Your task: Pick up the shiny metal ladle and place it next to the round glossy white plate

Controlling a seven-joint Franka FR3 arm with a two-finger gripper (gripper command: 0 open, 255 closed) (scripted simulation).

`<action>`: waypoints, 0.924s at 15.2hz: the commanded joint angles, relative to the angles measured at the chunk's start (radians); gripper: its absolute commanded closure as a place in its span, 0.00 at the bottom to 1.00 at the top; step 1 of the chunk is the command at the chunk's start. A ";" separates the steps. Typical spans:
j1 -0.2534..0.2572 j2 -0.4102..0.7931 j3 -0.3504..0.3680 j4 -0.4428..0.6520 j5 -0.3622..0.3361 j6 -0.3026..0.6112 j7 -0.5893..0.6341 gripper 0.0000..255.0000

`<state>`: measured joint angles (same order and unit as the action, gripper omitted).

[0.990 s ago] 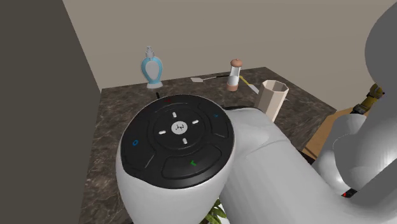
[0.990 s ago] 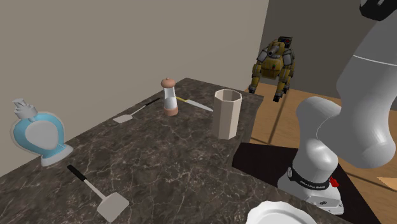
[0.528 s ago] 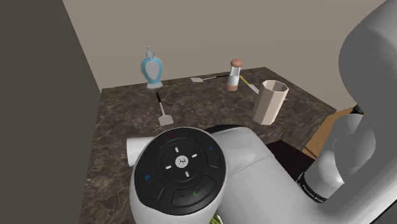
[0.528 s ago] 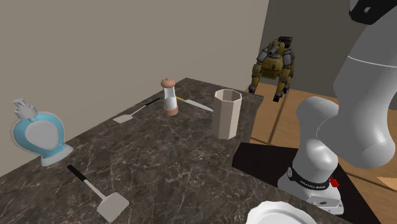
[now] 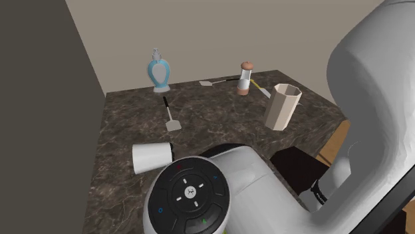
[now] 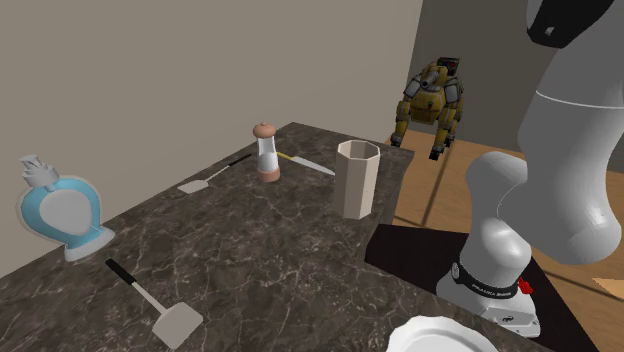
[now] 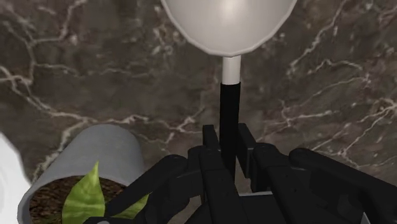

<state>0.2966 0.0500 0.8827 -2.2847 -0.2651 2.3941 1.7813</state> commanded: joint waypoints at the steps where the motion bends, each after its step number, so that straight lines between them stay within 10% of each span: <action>1: 0.001 0.004 0.000 -0.002 -0.005 0.003 0.004 1.00; 6: 0.001 0.004 0.000 -0.002 -0.005 0.003 0.004 1.00; 7: 0.001 0.004 0.000 -0.002 -0.005 0.003 0.004 0.00; 14: -0.005 -0.071 0.012 0.012 0.090 -0.049 -0.063 0.00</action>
<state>0.2916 0.0020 0.8898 -2.2784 -0.2087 2.3634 1.7386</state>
